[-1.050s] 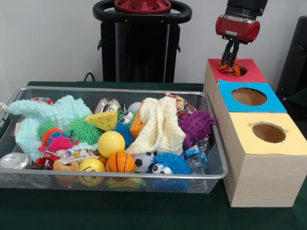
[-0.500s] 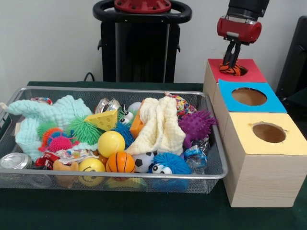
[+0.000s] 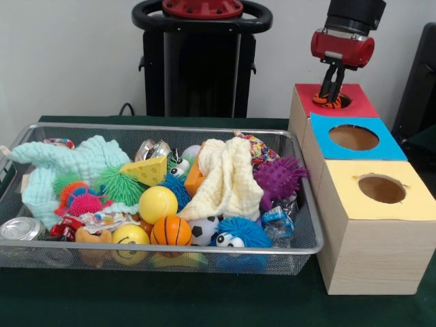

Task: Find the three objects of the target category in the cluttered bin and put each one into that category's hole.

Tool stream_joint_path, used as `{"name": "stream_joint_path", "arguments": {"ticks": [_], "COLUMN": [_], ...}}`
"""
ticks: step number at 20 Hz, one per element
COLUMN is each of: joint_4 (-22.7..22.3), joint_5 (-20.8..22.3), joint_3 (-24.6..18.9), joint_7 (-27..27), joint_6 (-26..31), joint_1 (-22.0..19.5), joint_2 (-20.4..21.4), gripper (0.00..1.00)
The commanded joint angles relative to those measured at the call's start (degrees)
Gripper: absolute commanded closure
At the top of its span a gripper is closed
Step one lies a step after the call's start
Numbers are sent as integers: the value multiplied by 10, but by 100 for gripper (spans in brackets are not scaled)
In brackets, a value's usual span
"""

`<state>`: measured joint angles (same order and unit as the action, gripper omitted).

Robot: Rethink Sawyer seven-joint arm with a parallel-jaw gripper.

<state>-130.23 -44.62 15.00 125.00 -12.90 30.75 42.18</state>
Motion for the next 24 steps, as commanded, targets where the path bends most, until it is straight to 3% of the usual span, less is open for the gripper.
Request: {"name": "stream_joint_path", "arguments": {"ticks": [1, 13, 16, 17, 19, 24], "joint_4": [43, 57, 60, 61, 62, 63], "joint_5": [-16, 4, -24, -37, 7, -18], "joint_3": [-69, -85, -70, -64, -82, -62], "joint_7": [178, 193, 195, 197, 175, 165], "joint_6": [-50, -82, -94, -100, -70, -69], "joint_1": [-27, -47, -27, -18, -51, -31], "joint_2": [-80, -108, -115, -118, -107, -109], "gripper": [100, 100, 100, 0, 0, 0]}}
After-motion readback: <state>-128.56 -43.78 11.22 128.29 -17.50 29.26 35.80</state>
